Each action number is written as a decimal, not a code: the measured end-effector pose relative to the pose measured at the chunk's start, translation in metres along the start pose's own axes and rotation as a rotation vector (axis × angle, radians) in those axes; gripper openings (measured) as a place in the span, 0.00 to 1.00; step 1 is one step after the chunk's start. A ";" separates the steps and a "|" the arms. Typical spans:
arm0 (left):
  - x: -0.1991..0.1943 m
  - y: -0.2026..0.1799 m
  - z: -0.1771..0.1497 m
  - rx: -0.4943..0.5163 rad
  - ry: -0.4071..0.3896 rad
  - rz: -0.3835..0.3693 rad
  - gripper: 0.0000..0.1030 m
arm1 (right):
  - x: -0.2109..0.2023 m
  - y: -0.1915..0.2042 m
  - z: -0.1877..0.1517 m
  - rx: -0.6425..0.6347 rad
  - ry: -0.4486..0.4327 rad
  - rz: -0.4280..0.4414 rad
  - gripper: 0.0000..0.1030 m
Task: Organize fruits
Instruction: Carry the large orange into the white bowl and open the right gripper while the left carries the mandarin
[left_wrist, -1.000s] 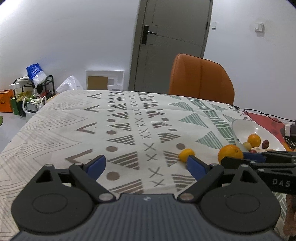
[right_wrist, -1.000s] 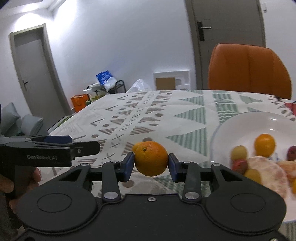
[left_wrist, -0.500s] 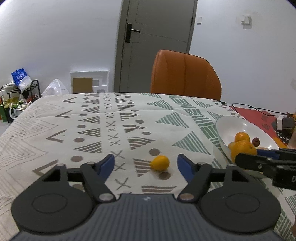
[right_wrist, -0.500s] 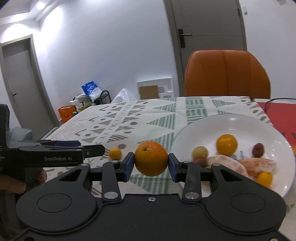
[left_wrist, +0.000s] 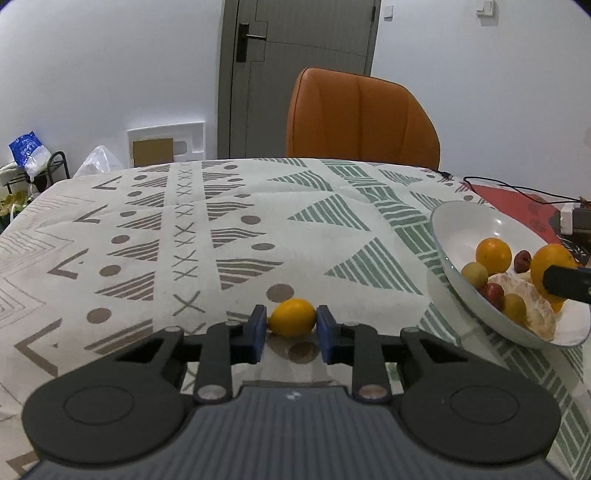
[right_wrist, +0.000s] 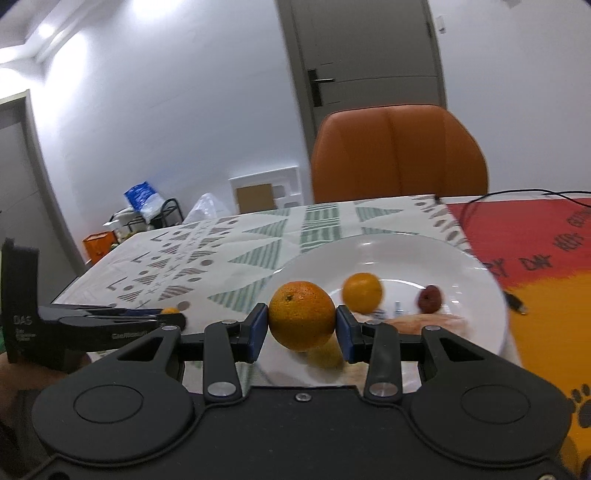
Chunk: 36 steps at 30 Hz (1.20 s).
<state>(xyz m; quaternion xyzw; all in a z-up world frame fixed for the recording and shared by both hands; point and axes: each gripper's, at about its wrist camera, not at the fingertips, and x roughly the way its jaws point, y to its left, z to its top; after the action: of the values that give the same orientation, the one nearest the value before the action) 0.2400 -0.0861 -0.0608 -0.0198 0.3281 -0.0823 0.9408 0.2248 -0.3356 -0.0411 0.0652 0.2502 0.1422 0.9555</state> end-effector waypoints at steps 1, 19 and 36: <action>-0.001 0.000 0.001 -0.005 -0.003 -0.005 0.26 | -0.001 -0.004 0.000 0.007 -0.003 -0.009 0.37; -0.020 -0.030 0.023 0.028 -0.073 -0.077 0.26 | 0.011 -0.044 0.010 0.032 -0.022 -0.081 0.37; -0.017 -0.064 0.033 0.069 -0.088 -0.133 0.26 | -0.006 -0.053 0.004 0.068 -0.081 -0.075 0.49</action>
<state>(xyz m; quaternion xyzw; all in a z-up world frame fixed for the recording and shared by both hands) 0.2379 -0.1470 -0.0187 -0.0128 0.2812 -0.1548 0.9470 0.2345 -0.3881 -0.0448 0.0937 0.2182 0.0950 0.9667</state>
